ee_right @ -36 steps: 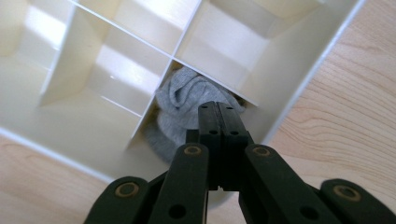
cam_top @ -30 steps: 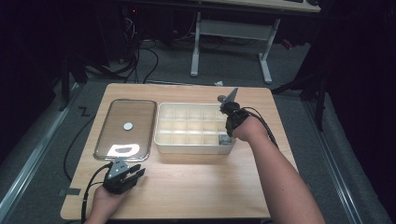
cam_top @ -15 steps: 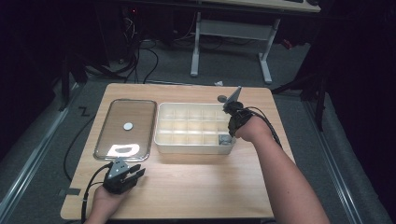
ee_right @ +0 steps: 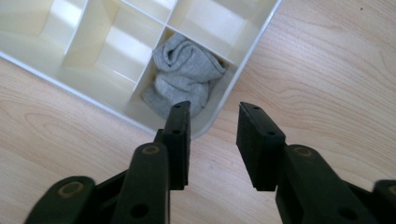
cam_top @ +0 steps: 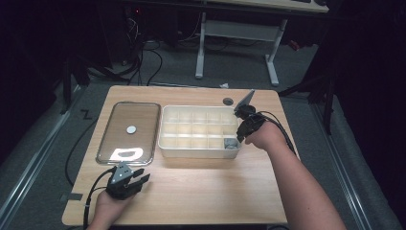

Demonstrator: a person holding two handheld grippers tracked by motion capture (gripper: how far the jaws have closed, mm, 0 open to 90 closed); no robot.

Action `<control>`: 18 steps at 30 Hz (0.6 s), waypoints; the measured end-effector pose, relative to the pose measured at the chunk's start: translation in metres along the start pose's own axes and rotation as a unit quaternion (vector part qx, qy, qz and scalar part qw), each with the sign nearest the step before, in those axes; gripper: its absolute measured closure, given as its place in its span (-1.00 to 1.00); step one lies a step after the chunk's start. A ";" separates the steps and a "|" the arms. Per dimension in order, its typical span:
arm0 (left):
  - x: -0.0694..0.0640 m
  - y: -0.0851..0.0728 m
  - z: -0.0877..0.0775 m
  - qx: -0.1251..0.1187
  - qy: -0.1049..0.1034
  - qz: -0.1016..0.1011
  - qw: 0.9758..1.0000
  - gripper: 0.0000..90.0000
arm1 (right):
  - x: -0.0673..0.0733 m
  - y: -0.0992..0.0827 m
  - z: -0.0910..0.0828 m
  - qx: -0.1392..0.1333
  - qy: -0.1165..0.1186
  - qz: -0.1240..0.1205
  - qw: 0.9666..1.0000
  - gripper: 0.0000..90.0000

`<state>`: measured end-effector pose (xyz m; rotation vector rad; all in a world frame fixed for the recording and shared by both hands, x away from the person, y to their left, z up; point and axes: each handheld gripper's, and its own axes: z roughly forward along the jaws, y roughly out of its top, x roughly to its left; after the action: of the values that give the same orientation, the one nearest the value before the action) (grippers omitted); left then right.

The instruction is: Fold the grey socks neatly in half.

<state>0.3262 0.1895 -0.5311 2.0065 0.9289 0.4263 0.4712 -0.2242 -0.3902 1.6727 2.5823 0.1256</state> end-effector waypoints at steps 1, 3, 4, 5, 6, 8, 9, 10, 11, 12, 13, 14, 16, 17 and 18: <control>0.000 0.000 0.000 0.001 0.000 0.001 1.000 0.40 | -0.001 -0.002 0.000 0.000 -0.001 0.000 1.000 0.38; -0.001 0.001 0.000 0.002 0.001 0.004 1.000 0.38 | 0.000 -0.005 -0.002 -0.004 -0.001 0.008 1.000 0.33; -0.002 0.001 0.000 0.001 0.003 0.005 1.000 0.36 | 0.000 -0.007 -0.003 -0.008 -0.002 0.008 1.000 0.29; -0.002 0.001 0.001 0.001 0.003 0.006 1.000 0.35 | 0.000 -0.009 -0.004 -0.012 -0.001 0.006 1.000 0.27; -0.003 0.001 0.001 0.001 0.004 0.007 1.000 0.33 | 0.000 -0.011 -0.005 -0.016 0.000 0.005 1.000 0.24; -0.004 0.002 0.001 0.001 0.006 0.009 1.000 0.30 | 0.001 -0.016 -0.007 -0.024 0.000 0.010 1.000 0.19; -0.004 0.002 0.001 0.001 0.006 0.009 1.000 0.29 | 0.001 -0.018 -0.008 -0.028 -0.002 0.007 1.000 0.17; -0.004 0.002 0.000 0.002 0.006 0.010 1.000 0.29 | 0.001 -0.021 -0.009 -0.029 -0.001 0.008 1.000 0.16; -0.004 0.002 0.000 0.003 0.005 0.011 1.000 0.29 | 0.001 -0.023 -0.009 -0.032 0.000 0.007 0.999 0.14; -0.004 0.002 0.000 0.003 0.006 0.012 1.000 0.29 | 0.001 -0.026 -0.010 -0.036 0.000 0.005 0.999 0.13; -0.004 0.002 0.000 0.003 0.005 0.012 1.000 0.29 | 0.001 -0.028 -0.010 -0.038 0.002 0.006 0.999 0.12; -0.004 0.002 -0.001 0.003 0.005 0.012 1.000 0.29 | 0.001 -0.031 -0.011 -0.044 0.002 0.005 0.999 0.11; -0.004 0.002 0.000 0.001 0.005 0.011 1.000 0.28 | 0.001 -0.036 -0.012 -0.051 -0.004 0.003 0.999 0.08; -0.005 0.002 0.000 -0.002 0.006 0.011 1.000 0.28 | 0.001 -0.038 -0.013 -0.053 -0.003 0.003 0.999 0.07; -0.005 0.002 0.000 -0.002 0.007 0.012 1.000 0.27 | 0.002 -0.041 -0.013 -0.055 -0.005 0.003 0.998 0.05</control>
<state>0.3239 0.1848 -0.5291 2.0149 0.9125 0.4548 0.4320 -0.2398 -0.3811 1.6399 2.5132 0.2554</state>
